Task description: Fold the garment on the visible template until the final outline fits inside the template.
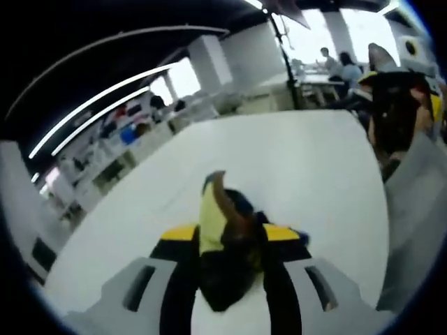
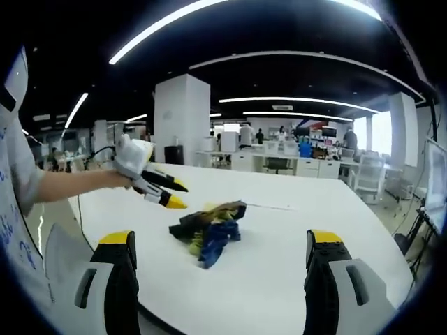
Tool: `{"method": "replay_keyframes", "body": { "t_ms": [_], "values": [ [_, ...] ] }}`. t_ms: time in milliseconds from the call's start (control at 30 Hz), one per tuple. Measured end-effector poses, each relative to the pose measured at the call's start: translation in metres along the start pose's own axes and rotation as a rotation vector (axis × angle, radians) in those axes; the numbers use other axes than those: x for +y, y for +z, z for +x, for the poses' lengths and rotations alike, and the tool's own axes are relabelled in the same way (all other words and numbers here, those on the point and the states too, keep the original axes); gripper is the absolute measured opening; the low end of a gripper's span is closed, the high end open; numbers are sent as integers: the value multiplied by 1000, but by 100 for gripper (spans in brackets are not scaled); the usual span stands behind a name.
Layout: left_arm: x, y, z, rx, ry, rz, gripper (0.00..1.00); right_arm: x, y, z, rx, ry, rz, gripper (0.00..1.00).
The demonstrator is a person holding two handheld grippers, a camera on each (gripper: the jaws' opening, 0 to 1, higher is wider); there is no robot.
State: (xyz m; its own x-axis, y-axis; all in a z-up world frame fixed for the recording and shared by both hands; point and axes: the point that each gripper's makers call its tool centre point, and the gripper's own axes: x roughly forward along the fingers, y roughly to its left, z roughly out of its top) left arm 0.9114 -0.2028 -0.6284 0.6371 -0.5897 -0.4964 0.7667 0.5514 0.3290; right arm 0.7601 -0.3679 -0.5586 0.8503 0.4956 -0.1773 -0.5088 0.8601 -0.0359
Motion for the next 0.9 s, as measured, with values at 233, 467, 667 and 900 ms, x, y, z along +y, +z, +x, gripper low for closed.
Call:
{"method": "replay_keyframes", "body": {
  "t_ms": [233,467,667,900],
  "values": [
    [-4,-11,15,52,12,46,24,-1,-5,0,15,4,11,100],
    [-12,-14,23,50,-19,35,15,-1,-6,2,26,14,14,100],
    [-14,-19,32,72,-8,62,18,0,-4,5,21,21,15,100],
    [-18,-27,42,96,-6,95,16,-5,-2,5,10,8,23,100]
  ]
}}
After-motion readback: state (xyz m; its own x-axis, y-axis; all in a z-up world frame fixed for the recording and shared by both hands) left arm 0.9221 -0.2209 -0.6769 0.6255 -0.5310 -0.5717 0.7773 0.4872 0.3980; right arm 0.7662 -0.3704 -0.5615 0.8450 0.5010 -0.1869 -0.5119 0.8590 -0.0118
